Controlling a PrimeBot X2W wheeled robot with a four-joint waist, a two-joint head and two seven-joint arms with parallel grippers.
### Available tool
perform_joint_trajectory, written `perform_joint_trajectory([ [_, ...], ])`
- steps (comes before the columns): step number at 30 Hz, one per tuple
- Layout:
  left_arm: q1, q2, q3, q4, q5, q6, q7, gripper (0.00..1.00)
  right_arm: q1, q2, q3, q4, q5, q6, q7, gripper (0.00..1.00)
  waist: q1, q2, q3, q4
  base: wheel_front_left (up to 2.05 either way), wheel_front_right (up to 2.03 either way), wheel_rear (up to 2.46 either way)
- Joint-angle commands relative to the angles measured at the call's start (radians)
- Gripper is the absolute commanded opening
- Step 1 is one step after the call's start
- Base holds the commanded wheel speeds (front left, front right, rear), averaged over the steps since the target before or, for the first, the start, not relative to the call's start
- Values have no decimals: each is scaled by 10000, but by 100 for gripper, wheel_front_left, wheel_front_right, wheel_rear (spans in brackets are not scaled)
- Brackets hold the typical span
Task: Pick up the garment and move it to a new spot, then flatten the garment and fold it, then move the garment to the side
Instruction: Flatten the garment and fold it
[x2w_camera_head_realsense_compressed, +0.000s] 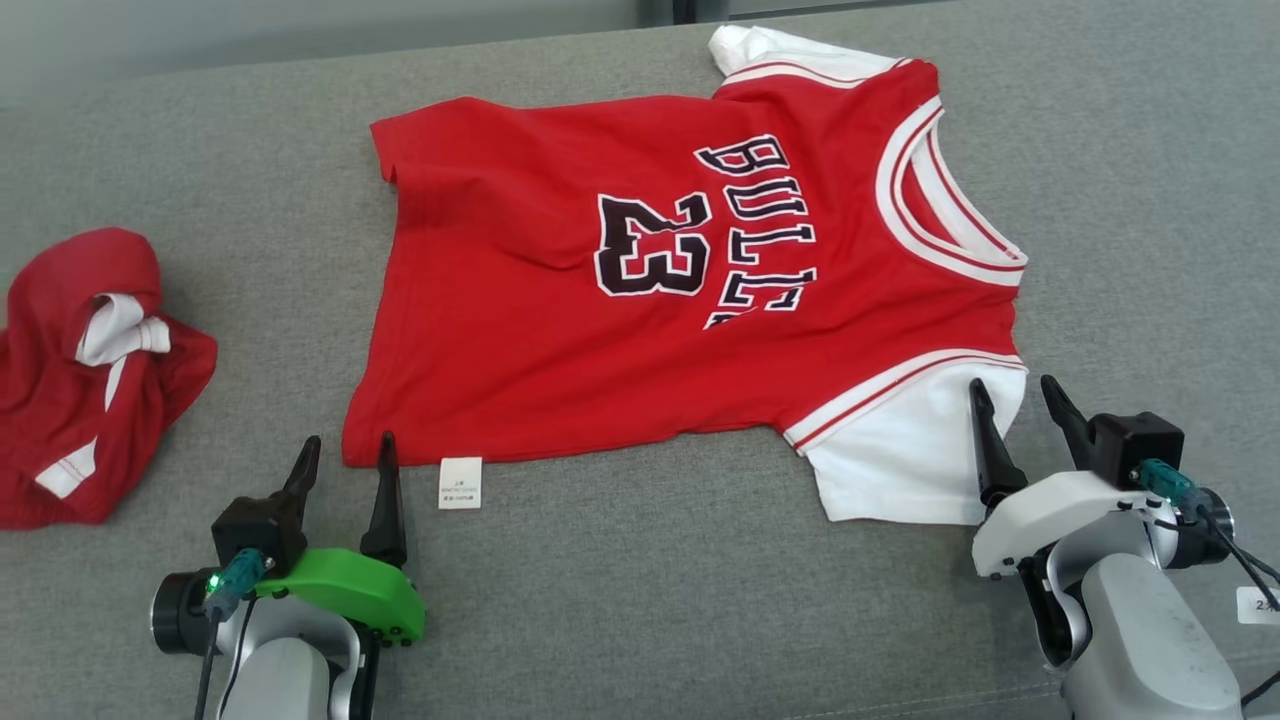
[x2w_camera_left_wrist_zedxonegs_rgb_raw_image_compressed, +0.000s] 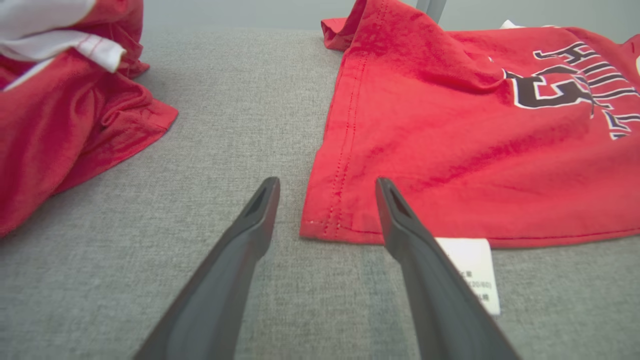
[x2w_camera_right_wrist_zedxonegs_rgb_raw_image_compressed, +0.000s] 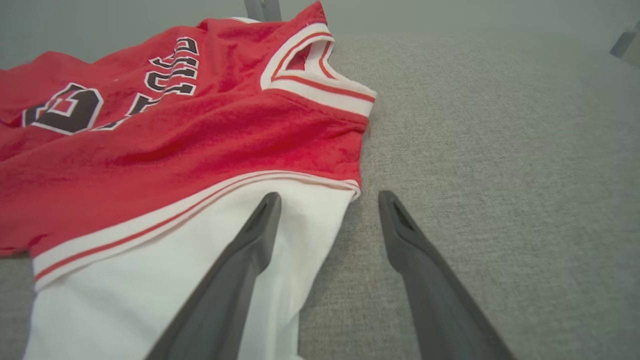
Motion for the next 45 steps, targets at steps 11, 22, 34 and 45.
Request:
perform_joint_trajectory([
  [11,64,46,-416,-546,-84,49,5,100,-926,-330,-697,1554,35,-16,-28,0,0,-1,222,871,0,0,0],
  [22,493,45,-732,-443,-227,27,5,100,-229,-475,-2037,1598,-578,-16,-28,100,0,-1,-454,851,0,0,0],
  [34,1652,43,-553,-804,-164,237,5,100,1318,-109,-2348,563,-1396,-14,-28,100,0,-1,-1897,509,0,0,0],
  [45,2631,43,-287,-1764,181,330,5,100,2246,192,-1276,-1204,-1044,-14,-28,100,0,-1,-2464,675,0,0,0],
])
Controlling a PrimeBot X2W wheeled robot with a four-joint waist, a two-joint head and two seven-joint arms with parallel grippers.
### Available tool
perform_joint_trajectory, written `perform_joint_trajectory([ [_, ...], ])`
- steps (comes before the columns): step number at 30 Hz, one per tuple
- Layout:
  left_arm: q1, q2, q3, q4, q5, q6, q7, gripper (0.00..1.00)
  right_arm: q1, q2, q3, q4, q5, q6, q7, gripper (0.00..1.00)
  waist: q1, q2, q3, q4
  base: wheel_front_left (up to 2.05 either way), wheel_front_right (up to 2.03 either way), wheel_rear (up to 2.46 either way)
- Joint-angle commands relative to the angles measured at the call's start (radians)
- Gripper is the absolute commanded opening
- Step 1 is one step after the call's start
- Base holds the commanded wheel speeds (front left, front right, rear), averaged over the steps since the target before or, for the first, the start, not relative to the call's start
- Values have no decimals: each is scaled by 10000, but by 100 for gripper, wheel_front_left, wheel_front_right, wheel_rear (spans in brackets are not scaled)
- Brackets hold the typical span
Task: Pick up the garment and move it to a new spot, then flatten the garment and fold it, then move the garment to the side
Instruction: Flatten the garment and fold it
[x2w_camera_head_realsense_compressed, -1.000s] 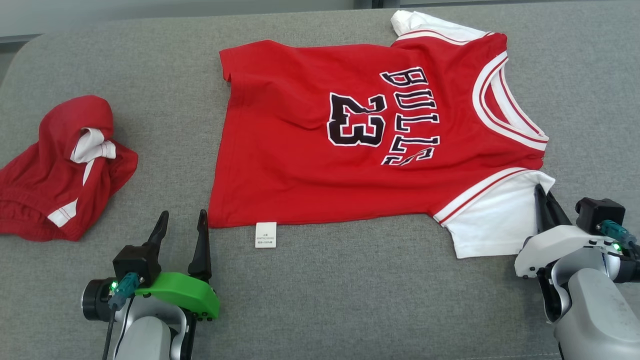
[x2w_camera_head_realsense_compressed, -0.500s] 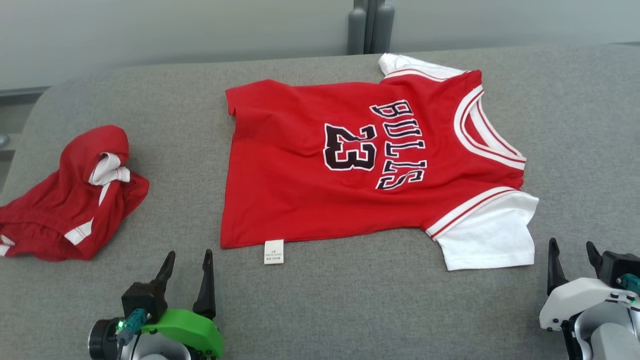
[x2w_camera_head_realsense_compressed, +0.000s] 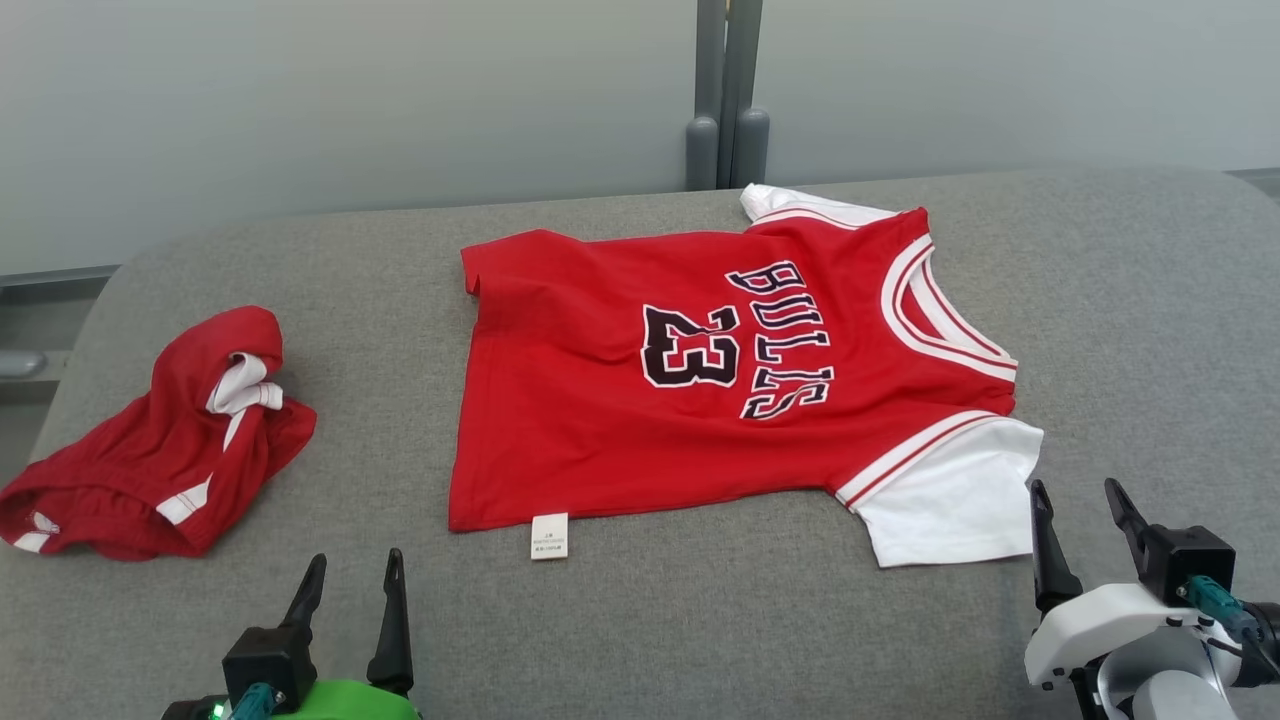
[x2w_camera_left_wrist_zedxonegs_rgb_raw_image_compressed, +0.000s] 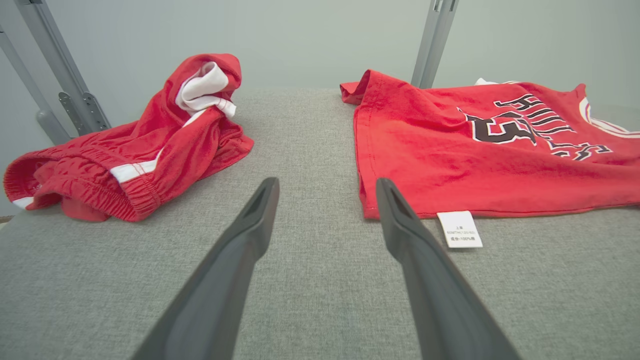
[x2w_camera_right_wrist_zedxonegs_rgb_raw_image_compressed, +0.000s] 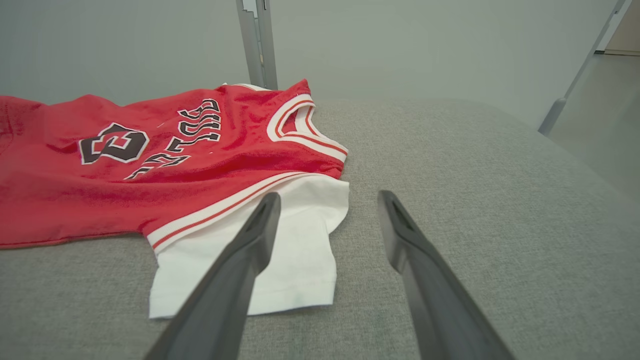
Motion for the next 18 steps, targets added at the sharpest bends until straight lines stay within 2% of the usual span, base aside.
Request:
perform_joint_trajectory([
  [1,229,41,26,-74,106,44,9,100,168,18,54,-137,62,-14,-26,100,0,0,-100,65,0,0,0],
  [18,688,39,210,-619,425,65,9,100,709,112,330,-433,-13,-14,-26,100,0,0,-268,58,0,0,0],
])
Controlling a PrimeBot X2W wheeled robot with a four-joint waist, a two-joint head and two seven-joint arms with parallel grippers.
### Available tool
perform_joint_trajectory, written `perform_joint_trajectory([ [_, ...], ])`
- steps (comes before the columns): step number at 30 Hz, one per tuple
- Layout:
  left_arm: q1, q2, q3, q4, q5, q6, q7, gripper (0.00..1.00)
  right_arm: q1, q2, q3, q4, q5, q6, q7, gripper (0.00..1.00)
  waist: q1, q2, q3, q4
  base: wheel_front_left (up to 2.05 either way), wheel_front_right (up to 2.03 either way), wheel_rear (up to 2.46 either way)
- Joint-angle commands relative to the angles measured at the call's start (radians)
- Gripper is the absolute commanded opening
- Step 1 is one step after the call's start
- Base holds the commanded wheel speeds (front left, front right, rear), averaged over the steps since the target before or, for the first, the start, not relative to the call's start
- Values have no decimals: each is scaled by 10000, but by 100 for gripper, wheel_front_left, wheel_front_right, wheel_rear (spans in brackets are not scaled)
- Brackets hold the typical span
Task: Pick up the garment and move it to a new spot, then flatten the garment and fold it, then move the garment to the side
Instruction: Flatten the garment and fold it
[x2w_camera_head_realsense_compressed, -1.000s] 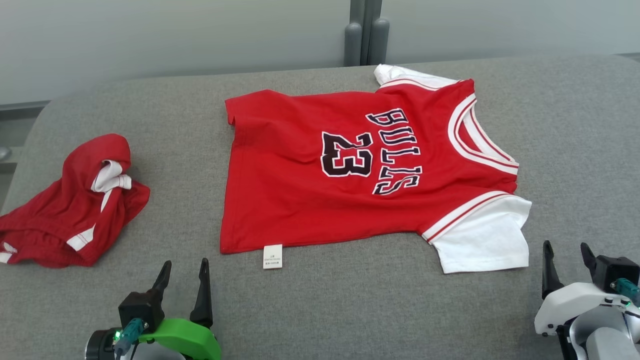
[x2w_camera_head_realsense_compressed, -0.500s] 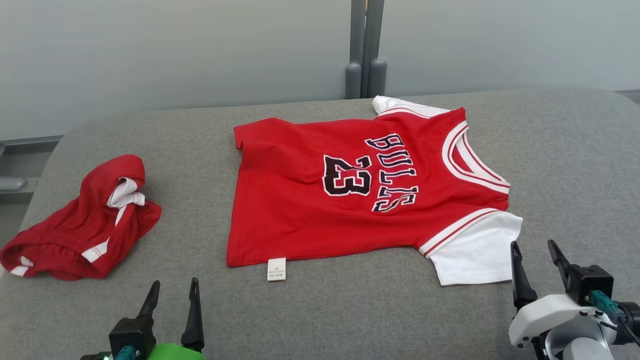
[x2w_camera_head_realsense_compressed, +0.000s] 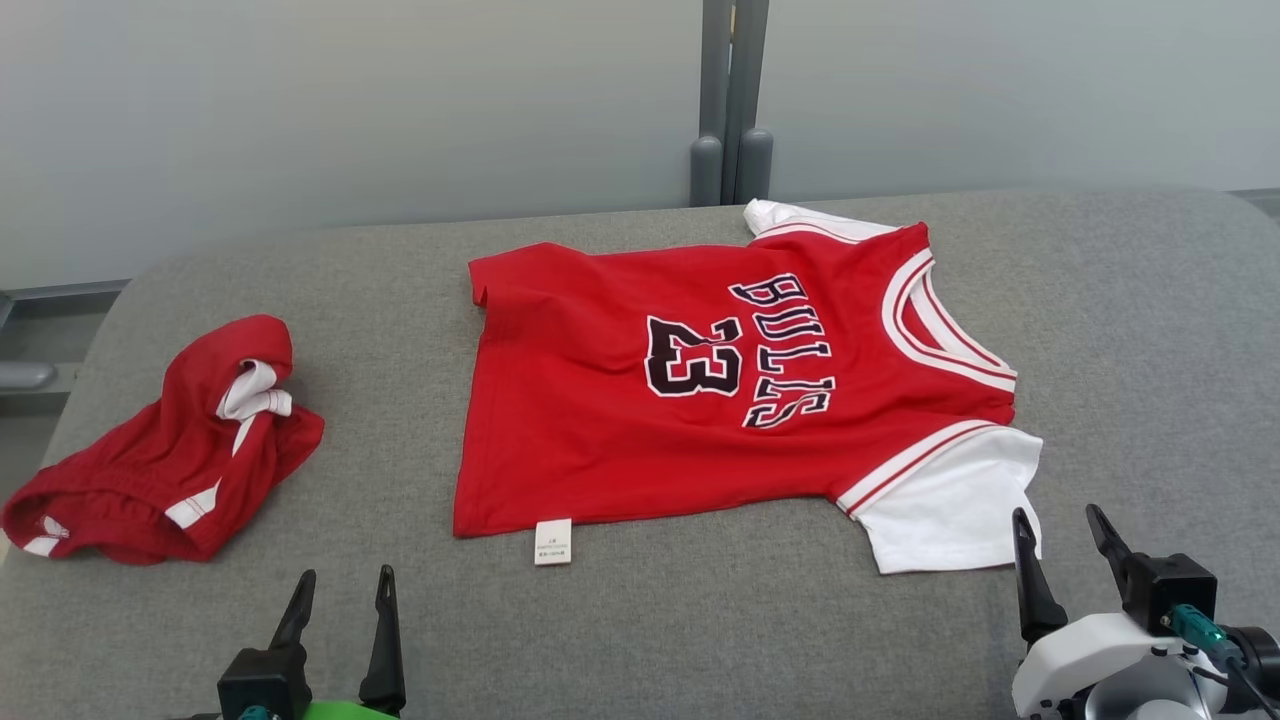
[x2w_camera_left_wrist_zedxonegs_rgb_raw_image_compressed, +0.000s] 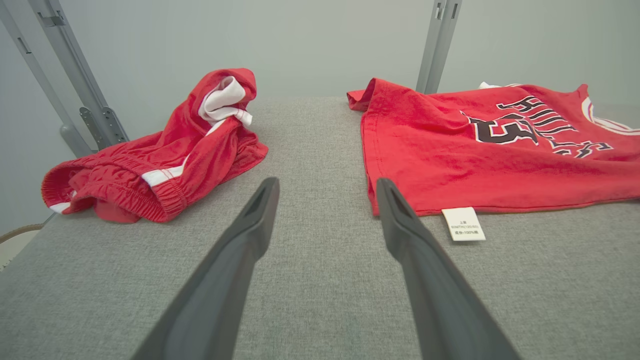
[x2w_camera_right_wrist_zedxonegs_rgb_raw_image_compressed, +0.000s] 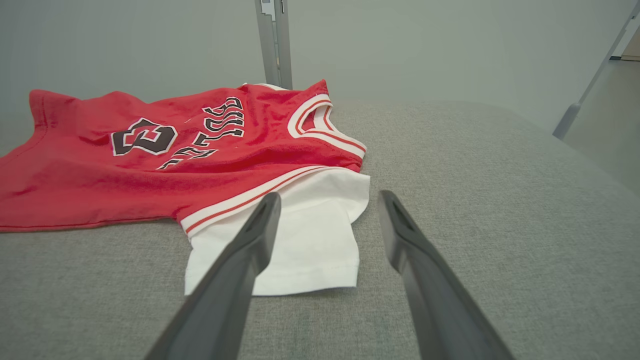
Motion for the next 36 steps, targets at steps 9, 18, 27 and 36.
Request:
perform_joint_trajectory([
  [9,-55,41,-157,-33,-43,-45,7,100,45,-6,126,146,-41,-14,-26,100,0,-1,301,-33,0,0,0],
  [18,-373,41,-467,84,-73,-133,7,100,-121,-8,-23,384,-51,-14,-26,100,0,-1,778,-34,0,0,0],
  [27,-777,39,-851,214,-157,-166,6,100,-481,-4,-335,819,455,-14,-27,100,0,-1,1394,-121,0,0,0],
  [36,-897,39,-967,279,-144,-239,6,100,-453,-5,-517,1092,291,-14,-26,100,0,-1,1536,-27,0,0,0],
])
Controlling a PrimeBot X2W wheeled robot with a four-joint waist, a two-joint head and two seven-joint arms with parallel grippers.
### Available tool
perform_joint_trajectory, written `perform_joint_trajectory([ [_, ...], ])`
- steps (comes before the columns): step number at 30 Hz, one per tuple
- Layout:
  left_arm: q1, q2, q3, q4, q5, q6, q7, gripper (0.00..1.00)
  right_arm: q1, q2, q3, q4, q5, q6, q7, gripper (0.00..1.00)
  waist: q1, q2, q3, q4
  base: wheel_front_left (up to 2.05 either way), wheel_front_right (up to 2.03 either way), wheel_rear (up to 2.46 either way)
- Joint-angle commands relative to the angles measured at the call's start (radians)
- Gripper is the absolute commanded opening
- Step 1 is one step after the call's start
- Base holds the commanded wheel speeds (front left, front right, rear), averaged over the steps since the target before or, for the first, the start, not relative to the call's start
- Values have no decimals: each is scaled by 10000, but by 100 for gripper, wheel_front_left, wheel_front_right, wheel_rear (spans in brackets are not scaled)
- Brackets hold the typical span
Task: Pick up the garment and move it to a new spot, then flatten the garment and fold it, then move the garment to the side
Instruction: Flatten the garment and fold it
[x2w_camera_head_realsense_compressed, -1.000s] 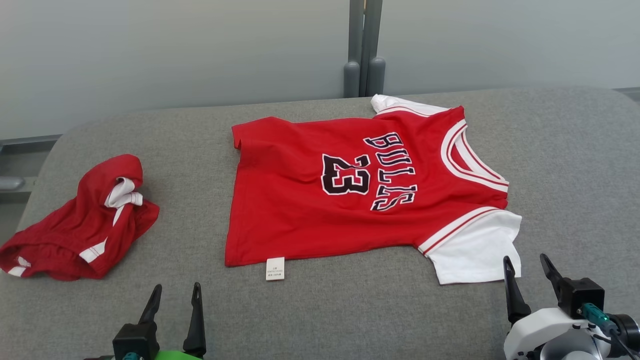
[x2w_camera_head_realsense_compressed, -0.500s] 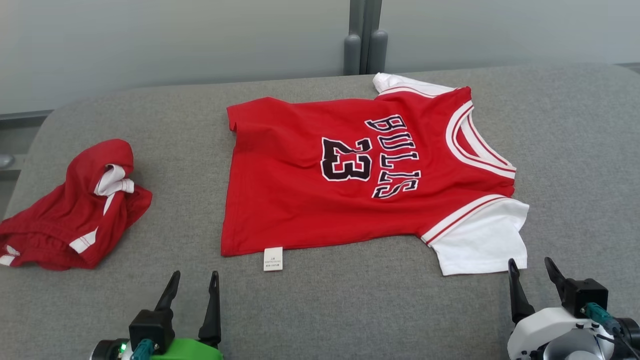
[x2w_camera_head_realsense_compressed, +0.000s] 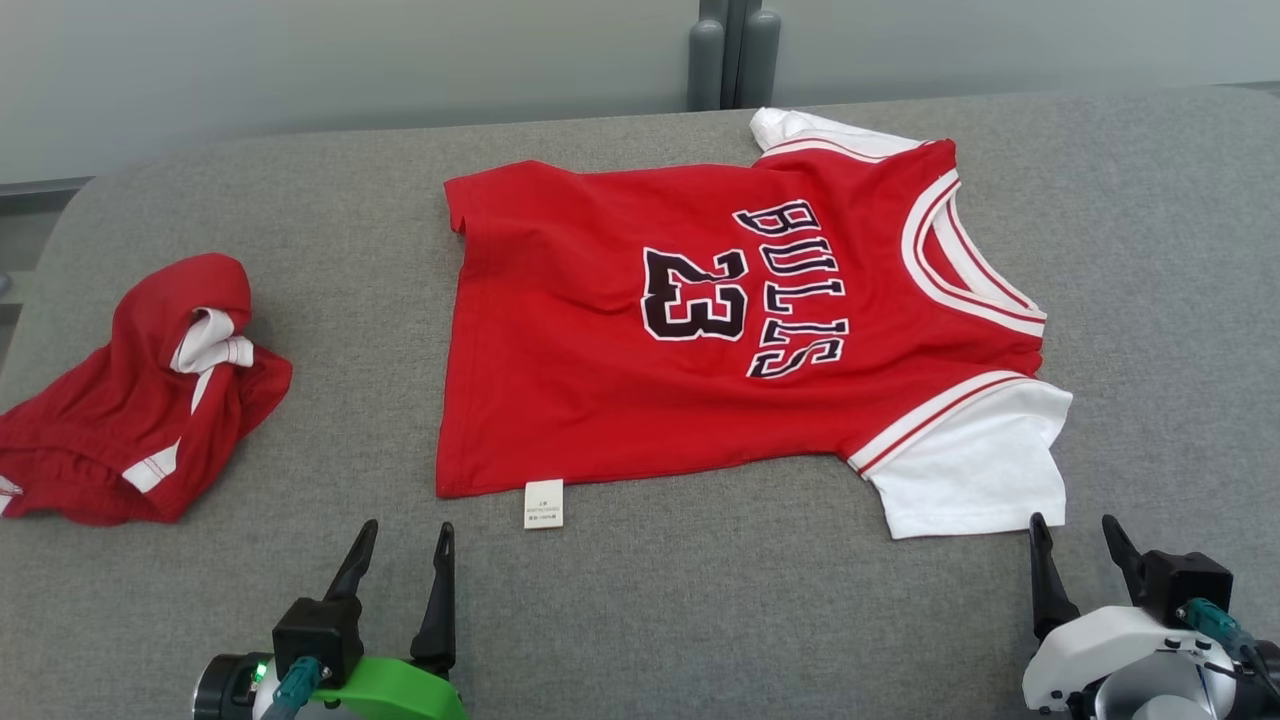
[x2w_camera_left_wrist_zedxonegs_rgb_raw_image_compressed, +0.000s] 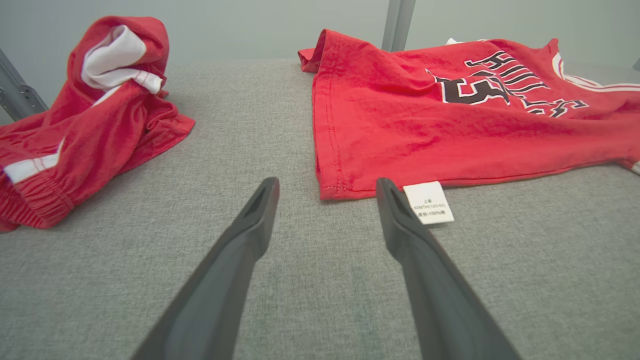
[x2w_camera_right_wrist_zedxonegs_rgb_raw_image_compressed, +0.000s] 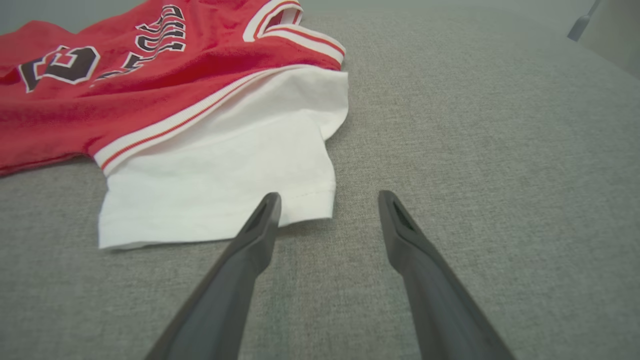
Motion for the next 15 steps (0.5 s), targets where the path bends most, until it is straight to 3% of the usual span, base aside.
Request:
perform_joint_trajectory([
  [1,-54,39,35,7,-43,-43,6,100,67,-27,-70,30,-48,-14,-26,100,0,0,3,11,0,0,0],
  [13,-193,39,29,-9,47,-93,6,100,-485,-29,-52,457,685,-14,-26,100,0,0,229,125,0,0,0],
  [14,-198,39,10,0,50,-101,6,100,-547,-29,-63,551,727,-14,-27,93,0,0,248,161,0,0,0],
  [15,-209,39,10,10,71,-101,6,100,-604,-31,-87,654,819,-14,-27,70,0,0,269,199,0,0,0],
])
